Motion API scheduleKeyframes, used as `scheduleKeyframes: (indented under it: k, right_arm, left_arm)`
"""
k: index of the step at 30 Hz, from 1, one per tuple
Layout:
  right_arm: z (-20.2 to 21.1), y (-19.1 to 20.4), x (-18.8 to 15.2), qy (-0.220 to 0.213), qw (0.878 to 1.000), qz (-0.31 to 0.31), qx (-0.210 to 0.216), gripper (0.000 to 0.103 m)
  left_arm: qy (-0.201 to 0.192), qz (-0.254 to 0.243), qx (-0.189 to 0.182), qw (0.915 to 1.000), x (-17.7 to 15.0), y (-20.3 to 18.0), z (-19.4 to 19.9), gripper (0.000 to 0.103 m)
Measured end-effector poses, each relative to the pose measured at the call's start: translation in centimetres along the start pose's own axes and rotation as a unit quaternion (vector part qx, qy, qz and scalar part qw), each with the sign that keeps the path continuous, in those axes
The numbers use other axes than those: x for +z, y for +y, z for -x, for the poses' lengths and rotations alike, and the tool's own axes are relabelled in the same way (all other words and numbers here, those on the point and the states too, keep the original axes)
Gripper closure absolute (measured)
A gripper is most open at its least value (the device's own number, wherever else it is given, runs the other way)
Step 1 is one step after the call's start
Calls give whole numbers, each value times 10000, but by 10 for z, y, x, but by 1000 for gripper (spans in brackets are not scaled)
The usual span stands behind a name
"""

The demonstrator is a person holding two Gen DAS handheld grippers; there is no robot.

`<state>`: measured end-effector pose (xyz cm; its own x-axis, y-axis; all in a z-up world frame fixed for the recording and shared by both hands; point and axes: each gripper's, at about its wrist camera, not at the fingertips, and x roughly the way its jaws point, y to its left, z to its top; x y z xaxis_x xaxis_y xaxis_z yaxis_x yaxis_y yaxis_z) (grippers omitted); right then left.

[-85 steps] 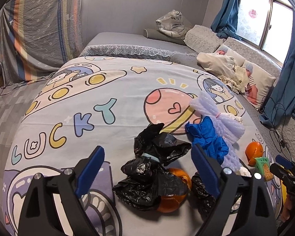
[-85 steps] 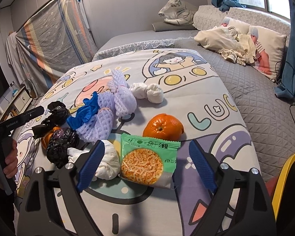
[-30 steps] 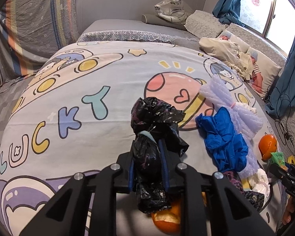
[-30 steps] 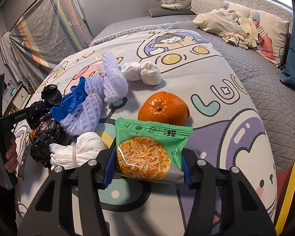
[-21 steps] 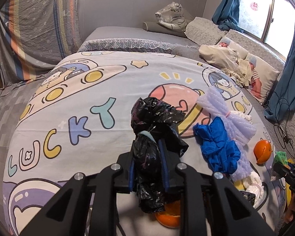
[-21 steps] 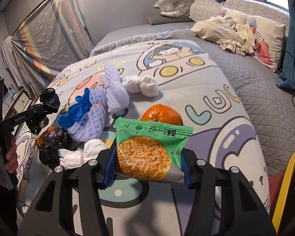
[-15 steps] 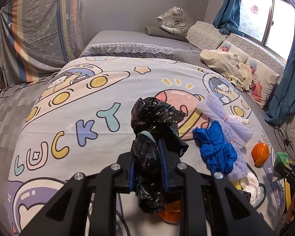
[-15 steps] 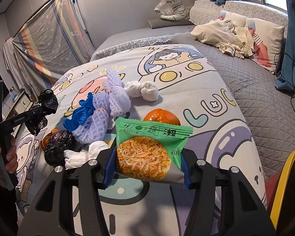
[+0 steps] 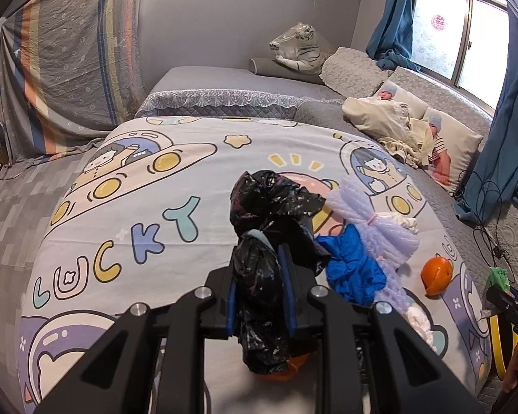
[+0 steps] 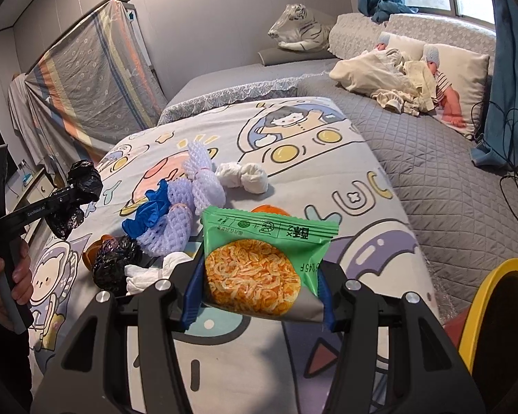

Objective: Collect trash

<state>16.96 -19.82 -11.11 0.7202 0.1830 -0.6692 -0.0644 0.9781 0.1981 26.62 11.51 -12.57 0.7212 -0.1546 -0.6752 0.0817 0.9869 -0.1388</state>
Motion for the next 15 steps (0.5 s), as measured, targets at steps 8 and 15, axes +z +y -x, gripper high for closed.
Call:
scheduleKeyframes:
  k: [8, 15]
  right_arm:
    - [19, -13, 1, -121, 9998, -33, -127, 53]
    - [32, -26, 2, -239, 9994, -123, -210, 53]
  left_arm:
    - [-66, -107, -169, 9998, 4, -26, 9, 84]
    - [-153, -304, -363, 9988, 7, -52, 19, 83]
